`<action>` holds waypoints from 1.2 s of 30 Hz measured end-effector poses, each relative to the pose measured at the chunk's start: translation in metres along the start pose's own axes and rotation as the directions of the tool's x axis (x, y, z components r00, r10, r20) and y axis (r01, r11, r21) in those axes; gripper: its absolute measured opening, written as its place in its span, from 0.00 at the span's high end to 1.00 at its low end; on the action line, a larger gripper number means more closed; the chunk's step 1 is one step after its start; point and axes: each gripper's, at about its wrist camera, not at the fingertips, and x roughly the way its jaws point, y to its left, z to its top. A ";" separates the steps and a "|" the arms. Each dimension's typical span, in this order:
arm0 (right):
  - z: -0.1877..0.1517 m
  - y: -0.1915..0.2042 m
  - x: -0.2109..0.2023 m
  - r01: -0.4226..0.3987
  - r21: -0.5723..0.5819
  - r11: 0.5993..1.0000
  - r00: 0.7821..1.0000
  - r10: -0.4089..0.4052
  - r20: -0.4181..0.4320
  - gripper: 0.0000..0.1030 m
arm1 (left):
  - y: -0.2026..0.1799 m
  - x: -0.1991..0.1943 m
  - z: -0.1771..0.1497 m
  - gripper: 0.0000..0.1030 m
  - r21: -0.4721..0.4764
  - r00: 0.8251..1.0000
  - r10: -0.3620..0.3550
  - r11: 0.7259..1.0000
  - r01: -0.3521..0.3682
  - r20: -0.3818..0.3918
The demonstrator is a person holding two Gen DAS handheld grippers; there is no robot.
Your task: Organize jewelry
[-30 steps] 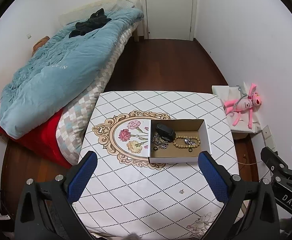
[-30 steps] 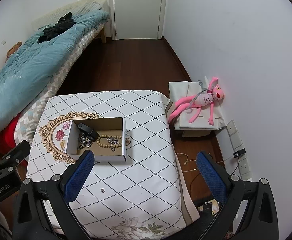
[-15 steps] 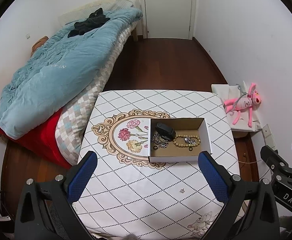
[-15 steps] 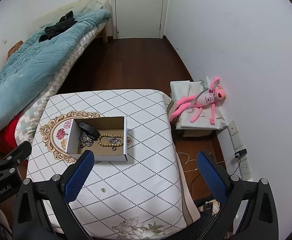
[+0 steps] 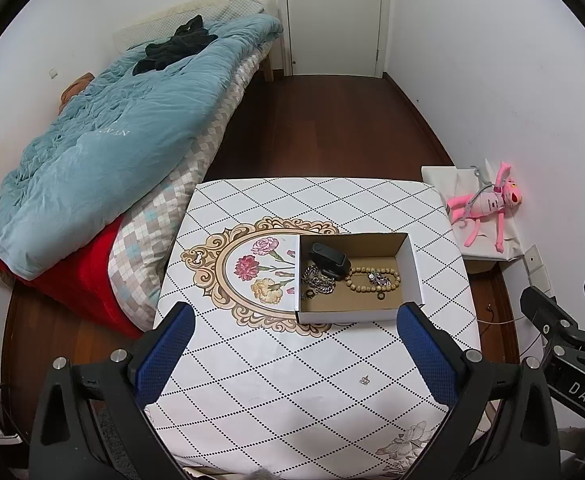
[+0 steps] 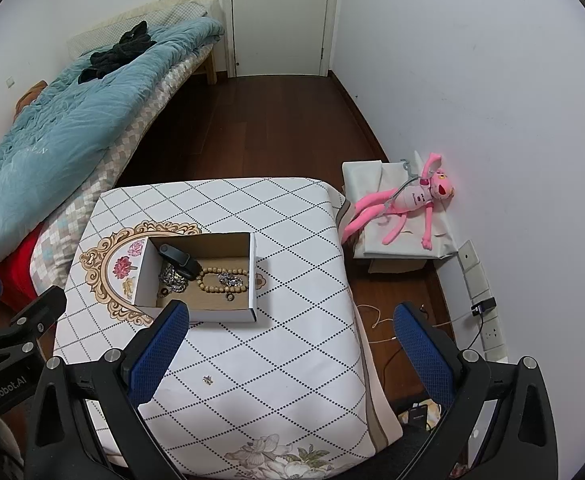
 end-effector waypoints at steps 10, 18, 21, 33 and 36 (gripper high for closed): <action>-0.002 0.004 0.003 -0.003 -0.004 1.000 1.000 0.003 -0.005 0.00 | 0.001 0.001 -0.001 0.00 0.001 1.000 -0.001 1.000 0.001 -0.001; -0.002 0.004 0.004 -0.004 -0.006 1.000 1.000 0.004 -0.008 0.00 | 0.001 0.002 -0.001 0.00 0.002 1.000 -0.001 1.000 0.001 -0.002; -0.002 0.006 0.005 -0.005 -0.008 1.000 1.000 0.005 -0.009 0.00 | 0.002 0.004 -0.001 0.00 0.001 1.000 -0.003 1.000 0.003 -0.003; -0.003 0.010 0.008 -0.012 -0.011 1.000 1.000 0.012 -0.014 0.00 | 0.002 0.004 -0.001 0.00 0.001 1.000 -0.004 1.000 0.004 -0.005; -0.003 0.010 0.009 -0.013 -0.012 1.000 1.000 0.013 -0.015 0.00 | 0.002 0.004 -0.001 0.00 0.002 1.000 -0.004 1.000 0.004 -0.007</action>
